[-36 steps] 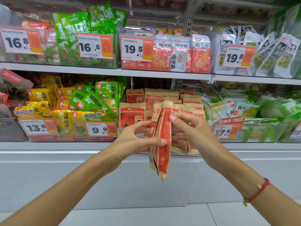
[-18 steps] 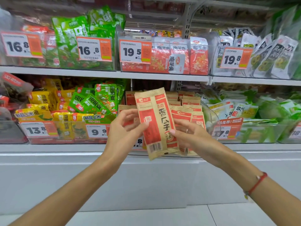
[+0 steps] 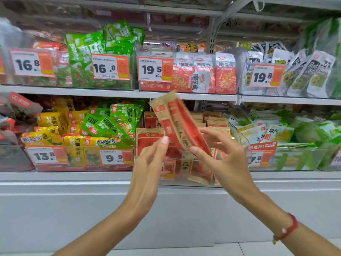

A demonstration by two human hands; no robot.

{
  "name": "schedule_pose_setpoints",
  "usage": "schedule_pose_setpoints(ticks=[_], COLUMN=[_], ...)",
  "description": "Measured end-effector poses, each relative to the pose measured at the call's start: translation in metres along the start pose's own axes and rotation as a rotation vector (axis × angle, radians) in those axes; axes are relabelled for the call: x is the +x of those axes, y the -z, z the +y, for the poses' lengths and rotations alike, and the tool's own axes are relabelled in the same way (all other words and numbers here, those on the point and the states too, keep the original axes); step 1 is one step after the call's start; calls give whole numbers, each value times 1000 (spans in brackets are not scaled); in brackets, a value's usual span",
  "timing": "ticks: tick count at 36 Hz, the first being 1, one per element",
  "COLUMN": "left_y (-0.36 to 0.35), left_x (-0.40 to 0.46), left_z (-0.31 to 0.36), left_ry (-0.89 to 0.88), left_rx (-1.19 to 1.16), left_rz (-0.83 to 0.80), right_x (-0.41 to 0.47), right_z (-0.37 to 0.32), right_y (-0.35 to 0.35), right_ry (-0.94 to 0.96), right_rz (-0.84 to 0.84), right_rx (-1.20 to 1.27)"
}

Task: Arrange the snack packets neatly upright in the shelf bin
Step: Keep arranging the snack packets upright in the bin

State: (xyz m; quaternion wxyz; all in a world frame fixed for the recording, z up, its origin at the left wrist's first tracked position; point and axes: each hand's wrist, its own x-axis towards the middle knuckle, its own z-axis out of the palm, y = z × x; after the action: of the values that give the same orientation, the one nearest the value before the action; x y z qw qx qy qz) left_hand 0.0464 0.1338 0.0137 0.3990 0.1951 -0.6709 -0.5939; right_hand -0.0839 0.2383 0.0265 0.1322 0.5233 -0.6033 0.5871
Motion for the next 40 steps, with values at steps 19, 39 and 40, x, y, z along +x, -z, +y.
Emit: schedule_pose_setpoints(ticks=[19,39,40], left_y=[24,75,74], left_x=[12,75,81], left_z=[2,-23,-25], left_ry=[-354,-315,-296], left_rx=[289,663,732], left_rz=[-148,242,229], right_x=[3,48,56], right_z=[-18,-17,-11], right_y=[-4,38,37], right_ry=[136,279,304], right_rz=[50,204,198], right_rx=[-142,-227,-274])
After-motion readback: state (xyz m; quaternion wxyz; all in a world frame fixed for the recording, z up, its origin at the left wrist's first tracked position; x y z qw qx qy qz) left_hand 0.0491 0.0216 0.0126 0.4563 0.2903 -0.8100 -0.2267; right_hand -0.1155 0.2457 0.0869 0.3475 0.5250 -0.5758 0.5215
